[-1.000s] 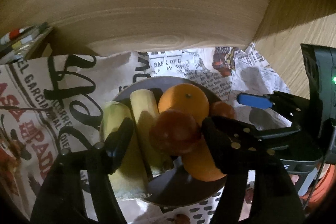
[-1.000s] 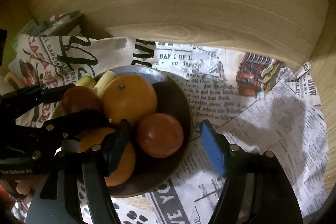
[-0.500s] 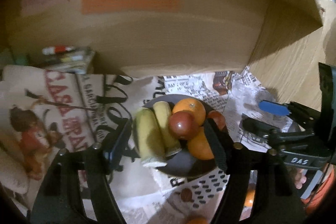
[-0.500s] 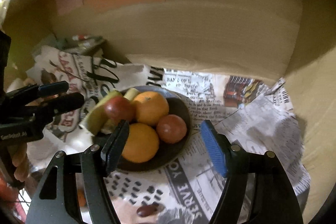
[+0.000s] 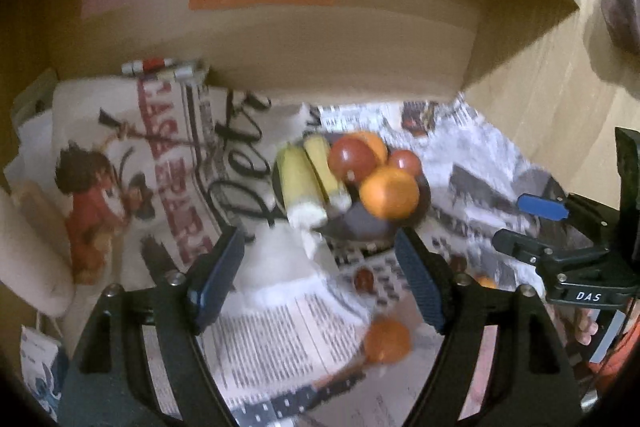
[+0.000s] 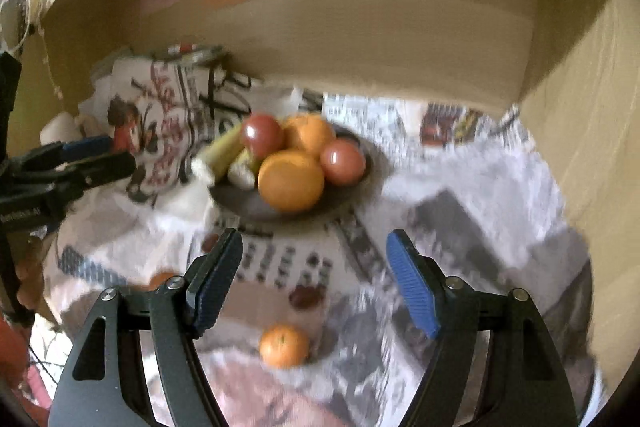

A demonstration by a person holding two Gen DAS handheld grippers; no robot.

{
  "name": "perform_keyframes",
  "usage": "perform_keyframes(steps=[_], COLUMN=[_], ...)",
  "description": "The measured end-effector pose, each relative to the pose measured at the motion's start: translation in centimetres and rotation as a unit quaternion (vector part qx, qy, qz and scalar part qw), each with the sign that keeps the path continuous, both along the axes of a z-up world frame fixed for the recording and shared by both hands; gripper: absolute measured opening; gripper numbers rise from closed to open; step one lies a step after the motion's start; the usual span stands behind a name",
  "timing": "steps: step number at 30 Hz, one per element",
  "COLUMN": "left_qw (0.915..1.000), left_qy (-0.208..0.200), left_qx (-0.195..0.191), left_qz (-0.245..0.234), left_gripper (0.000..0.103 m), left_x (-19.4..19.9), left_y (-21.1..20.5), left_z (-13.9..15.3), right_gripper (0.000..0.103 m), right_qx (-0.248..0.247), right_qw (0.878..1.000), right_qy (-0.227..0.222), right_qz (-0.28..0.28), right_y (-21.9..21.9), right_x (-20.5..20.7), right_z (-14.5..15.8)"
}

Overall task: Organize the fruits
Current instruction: 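Grasp a small mandarin with the left tool while the right tool grasps another mandarin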

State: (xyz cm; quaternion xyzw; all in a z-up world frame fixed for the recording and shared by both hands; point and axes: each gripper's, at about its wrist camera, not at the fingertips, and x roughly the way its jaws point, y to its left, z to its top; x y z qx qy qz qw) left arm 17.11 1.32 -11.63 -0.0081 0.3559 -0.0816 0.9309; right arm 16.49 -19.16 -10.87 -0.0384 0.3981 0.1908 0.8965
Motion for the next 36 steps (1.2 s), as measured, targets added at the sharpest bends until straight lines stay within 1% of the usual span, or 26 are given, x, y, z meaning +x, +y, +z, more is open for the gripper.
perform_keyframes(steps=[5, 10, 12, 14, 15, 18, 19, 20, 21, 23, 24, 25, 26, 27, 30, 33, 36], left_qw=[0.9993, 0.9967, 0.9961, 0.9956, 0.9949, 0.9943, 0.9939, 0.9934, 0.9928, 0.9923, 0.9925, 0.9926, 0.9924, 0.9920, 0.9925, 0.9926, 0.9938], left_qy=[0.035, 0.071, 0.078, 0.083, 0.089, 0.094, 0.096, 0.099, 0.103, 0.106, 0.104, 0.102, 0.102, 0.103, 0.098, 0.098, 0.087], left_qx=[-0.007, -0.024, -0.023, -0.023, -0.024, -0.023, -0.023, -0.024, -0.026, -0.025, -0.021, -0.020, -0.021, -0.022, -0.017, -0.020, -0.022], left_qz=[-0.013, -0.031, -0.034, -0.038, -0.041, -0.047, -0.049, -0.052, -0.055, -0.059, -0.060, -0.062, -0.065, -0.070, -0.070, -0.069, -0.066], left_gripper=[0.078, 0.078, 0.078, 0.078, 0.078, 0.070, 0.066, 0.061, 0.059, 0.052, 0.050, 0.047, 0.039, 0.038, 0.038, 0.037, 0.037], left_x=[-1.1, -1.8, -2.0, -2.2, -2.2, -2.2, -2.1, -2.0, -1.9, -1.8, -1.7, -1.7, -1.7, -1.7, -1.5, -1.3, -1.2], left_y=[-0.6, -1.5, -2.0, -2.3, -2.6, -3.1, -3.2, -3.3, -3.4, -3.6, -3.7, -3.7, -3.8, -3.9, -3.9, -3.6, -3.1], left_z=[-2.5, -4.8, -5.6, -6.1, -6.5, -7.2, -7.4, -7.5, -7.8, -8.1, -8.2, -8.2, -8.2, -8.1, -8.1, -7.9, -7.0], right_gripper=[0.072, 0.072, 0.072, 0.069, 0.065, 0.056, 0.053, 0.052, 0.050, 0.044, 0.039, 0.034, 0.033, 0.033, 0.033, 0.033, 0.033], right_qx=[0.002, 0.008, 0.007, 0.007, 0.006, 0.004, 0.002, 0.000, 0.000, 0.001, 0.001, -0.001, -0.002, -0.001, 0.004, 0.004, 0.005], right_qw=[1.000, 0.999, 0.999, 0.998, 0.998, 0.998, 0.998, 0.998, 0.998, 0.998, 0.997, 0.997, 0.997, 0.997, 0.997, 0.998, 0.998], right_qy=[0.023, 0.043, 0.051, 0.058, 0.061, 0.067, 0.066, 0.065, 0.066, 0.067, 0.068, 0.068, 0.068, 0.069, 0.069, 0.063, 0.056], right_qz=[0.002, 0.004, 0.005, 0.007, 0.009, 0.015, 0.015, 0.016, 0.018, 0.021, 0.022, 0.023, 0.023, 0.024, 0.022, 0.019, 0.019], right_y=[-0.1, -0.2, 0.0, 0.1, 0.2, 0.4, 0.5, 0.5, 0.5, 0.6, 0.7, 0.7, 0.7, 0.7, 0.7, 0.7, 0.6], right_x=[-1.5, -2.1, -2.2, -2.4, -2.4, -2.5, -2.5, -2.5, -2.5, -2.5, -2.6, -2.6, -2.6, -2.6, -2.6, -2.5, -2.2], right_z=[-1.8, -3.2, -3.8, -4.3, -4.5, -4.9, -4.9, -5.0, -4.9, -5.0, -5.0, -5.0, -5.0, -4.9, -4.8, -4.5, -3.9])
